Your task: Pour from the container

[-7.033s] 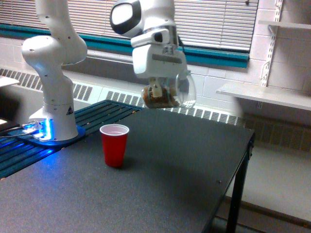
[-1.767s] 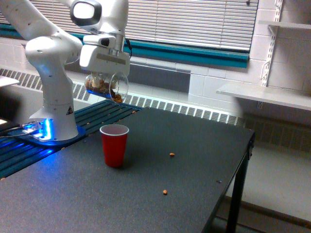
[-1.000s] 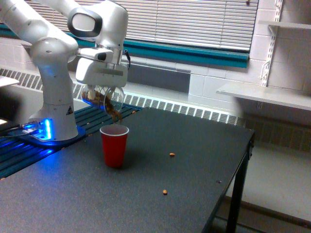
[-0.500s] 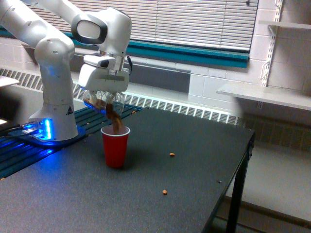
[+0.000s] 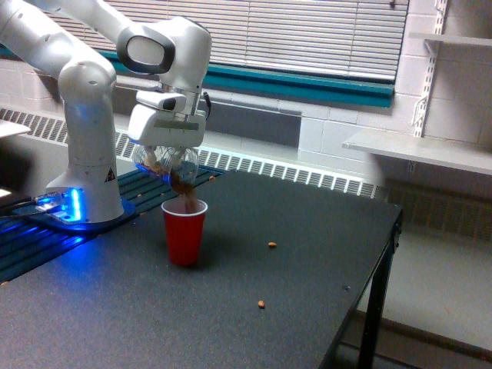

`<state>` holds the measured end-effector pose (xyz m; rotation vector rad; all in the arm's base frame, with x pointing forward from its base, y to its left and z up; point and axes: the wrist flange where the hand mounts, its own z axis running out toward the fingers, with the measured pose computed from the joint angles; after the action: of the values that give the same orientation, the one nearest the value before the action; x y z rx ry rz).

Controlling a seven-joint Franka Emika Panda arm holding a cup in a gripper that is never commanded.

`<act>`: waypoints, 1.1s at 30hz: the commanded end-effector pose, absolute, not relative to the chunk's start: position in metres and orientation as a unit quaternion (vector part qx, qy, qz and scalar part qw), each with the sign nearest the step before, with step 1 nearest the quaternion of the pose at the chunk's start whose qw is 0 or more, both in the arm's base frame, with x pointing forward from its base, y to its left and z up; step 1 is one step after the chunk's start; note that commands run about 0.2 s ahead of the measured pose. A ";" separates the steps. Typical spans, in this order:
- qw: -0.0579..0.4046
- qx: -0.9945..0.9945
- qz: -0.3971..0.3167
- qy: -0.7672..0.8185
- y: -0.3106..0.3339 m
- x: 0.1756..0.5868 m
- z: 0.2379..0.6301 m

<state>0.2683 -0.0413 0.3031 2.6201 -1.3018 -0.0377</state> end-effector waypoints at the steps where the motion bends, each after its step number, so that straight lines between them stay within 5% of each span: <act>1: 0.130 0.892 -0.024 -0.433 -0.033 0.256 0.287; 33: 0.117 0.895 -0.018 -0.429 -0.033 0.257 0.292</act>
<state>0.2683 -0.0413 0.3031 2.6201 -1.3018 -0.0377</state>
